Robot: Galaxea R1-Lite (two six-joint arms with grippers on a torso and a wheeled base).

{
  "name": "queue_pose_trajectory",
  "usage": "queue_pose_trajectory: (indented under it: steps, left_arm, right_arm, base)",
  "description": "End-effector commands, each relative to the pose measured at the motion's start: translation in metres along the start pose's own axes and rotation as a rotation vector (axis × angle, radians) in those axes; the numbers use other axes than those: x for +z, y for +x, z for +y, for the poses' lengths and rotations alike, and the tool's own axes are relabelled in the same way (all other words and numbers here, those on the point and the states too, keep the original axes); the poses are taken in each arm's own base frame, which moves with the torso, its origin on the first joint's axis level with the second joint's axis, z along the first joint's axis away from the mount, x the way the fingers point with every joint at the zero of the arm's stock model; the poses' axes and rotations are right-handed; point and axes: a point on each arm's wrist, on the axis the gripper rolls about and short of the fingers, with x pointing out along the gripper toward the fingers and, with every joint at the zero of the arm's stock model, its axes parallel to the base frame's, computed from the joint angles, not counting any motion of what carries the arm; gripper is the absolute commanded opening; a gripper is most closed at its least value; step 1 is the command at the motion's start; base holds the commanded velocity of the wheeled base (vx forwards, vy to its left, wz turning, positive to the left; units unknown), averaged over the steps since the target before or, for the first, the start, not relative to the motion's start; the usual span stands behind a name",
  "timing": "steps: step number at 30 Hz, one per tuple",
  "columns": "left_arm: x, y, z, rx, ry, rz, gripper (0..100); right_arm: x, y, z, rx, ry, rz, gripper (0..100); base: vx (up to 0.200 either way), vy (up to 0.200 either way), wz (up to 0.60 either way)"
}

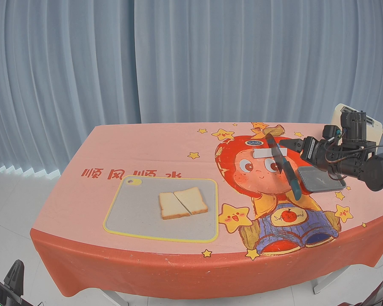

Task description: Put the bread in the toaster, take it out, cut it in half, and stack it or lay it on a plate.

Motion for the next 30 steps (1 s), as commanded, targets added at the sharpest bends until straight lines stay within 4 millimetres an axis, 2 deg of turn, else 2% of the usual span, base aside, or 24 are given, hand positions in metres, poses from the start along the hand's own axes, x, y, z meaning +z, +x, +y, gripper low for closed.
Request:
queue_pose_trajectory:
  steps: [1, 9, 15, 24, 30]
  left_arm:
    - [-0.005, 0.001, 0.0, 0.0, 0.0, 0.019, 0]
    - [-0.005, 0.001, 0.0, 0.0, 0.0, 0.018, 0]
    - [-0.005, 0.001, 0.0, 0.0, 0.0, 0.019, 0]
    - [-0.005, 0.001, 0.0, 0.001, 0.0, 0.019, 0]
    - [-0.005, 0.001, 0.0, 0.001, 0.0, 0.019, 0]
  right_arm:
    - [0.001, -0.006, 0.005, -0.008, -0.014, -0.022, 100]
    - [-0.015, -0.023, 0.036, 0.046, -0.07, -0.014, 100]
    - [-0.02, -0.027, 0.037, 0.04, -0.133, -0.006, 100]
    - [-0.037, -0.052, 0.066, 0.114, -0.208, -0.007, 100]
    - [-0.046, -0.058, 0.071, 0.099, -0.289, -0.011, 100]
  base:
    - [0.0, 0.0, 0.0]
    - [0.0, 0.0, 0.0]
    - [0.0, 0.0, 0.0]
    - [0.0, 0.0, 0.0]
    - [0.0, 0.0, 0.0]
